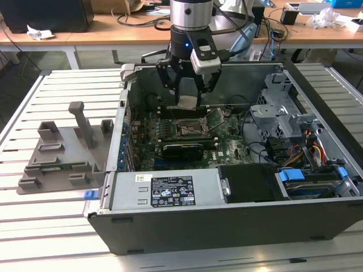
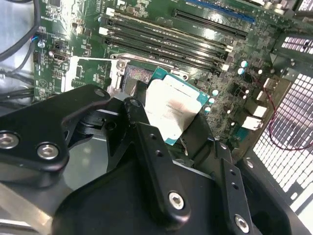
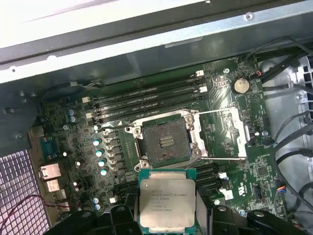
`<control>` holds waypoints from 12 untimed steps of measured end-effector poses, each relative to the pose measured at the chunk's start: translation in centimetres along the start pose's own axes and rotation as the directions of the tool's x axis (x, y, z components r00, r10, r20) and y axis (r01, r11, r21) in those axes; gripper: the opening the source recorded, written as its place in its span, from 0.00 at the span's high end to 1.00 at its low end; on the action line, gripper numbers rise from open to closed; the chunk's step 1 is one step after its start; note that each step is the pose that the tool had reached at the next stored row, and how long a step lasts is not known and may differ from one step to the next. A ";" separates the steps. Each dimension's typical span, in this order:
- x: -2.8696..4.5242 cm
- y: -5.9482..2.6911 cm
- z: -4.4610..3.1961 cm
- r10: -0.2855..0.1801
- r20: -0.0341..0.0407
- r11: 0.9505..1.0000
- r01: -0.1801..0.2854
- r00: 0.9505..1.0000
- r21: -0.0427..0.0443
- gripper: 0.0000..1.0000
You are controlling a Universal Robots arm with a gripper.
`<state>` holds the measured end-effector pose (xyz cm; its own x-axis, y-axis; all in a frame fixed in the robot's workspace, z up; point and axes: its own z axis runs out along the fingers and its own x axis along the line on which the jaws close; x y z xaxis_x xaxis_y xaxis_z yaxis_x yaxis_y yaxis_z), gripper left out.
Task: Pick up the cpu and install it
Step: 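Place the cpu into insertion slot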
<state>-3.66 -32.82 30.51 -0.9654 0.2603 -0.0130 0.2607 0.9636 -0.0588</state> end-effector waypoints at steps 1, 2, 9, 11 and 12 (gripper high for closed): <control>0.00 0.00 0.00 0.008 0.000 1.000 -0.008 1.000 0.000 0.45; 0.00 0.00 0.00 0.016 -0.001 1.000 -0.016 1.000 0.000 0.45; -0.01 0.00 0.00 0.109 -0.006 0.994 -0.109 0.994 0.002 0.45; -0.01 0.00 0.00 0.146 -0.008 0.989 -0.146 0.989 0.003 0.45; 0.00 0.00 0.00 0.159 -0.009 0.987 -0.159 0.987 0.003 0.45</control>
<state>-3.65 -32.82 30.51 -0.9115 0.4110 -0.0131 0.4110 0.9097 -0.0590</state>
